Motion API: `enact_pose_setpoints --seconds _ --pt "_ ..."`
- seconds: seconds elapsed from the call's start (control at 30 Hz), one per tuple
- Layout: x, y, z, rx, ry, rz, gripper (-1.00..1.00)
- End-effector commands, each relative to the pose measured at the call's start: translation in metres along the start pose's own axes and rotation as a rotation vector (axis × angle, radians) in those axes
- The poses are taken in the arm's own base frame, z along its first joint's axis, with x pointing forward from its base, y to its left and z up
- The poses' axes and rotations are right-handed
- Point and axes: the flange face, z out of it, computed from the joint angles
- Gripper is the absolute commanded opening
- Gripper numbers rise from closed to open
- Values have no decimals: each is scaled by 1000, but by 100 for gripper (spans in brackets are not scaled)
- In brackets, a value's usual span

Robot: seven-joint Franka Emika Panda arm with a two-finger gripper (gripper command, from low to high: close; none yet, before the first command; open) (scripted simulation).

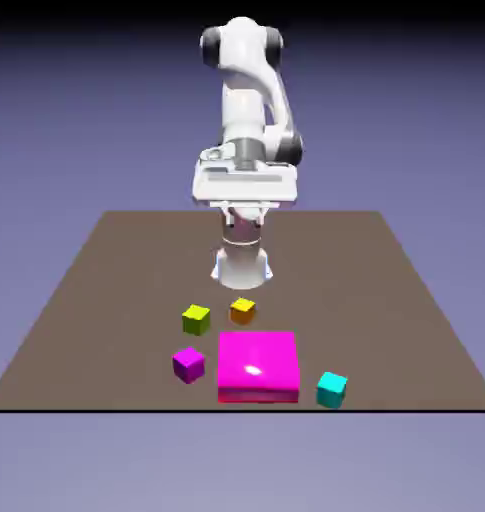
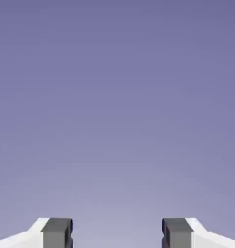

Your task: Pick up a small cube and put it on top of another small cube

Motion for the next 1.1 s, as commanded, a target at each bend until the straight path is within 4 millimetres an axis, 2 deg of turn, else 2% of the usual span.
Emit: enact_pose_setpoints --seconds 0.0,0.23,0.43,0.67,0.93,1.0,1.07 --pt "-1 -2 9 -8 -22 73 0" --pt "-16 -12 72 -104 -159 580 0" --pt "-44 -15 128 -238 -244 1010 0" --pt "-93 -11 192 -446 -288 1505 0" --pt "-168 5 259 -740 -239 2055 0" --pt "-174 7 263 -761 -231 2091 0" --pt "-186 11 282 -759 -233 2090 0"
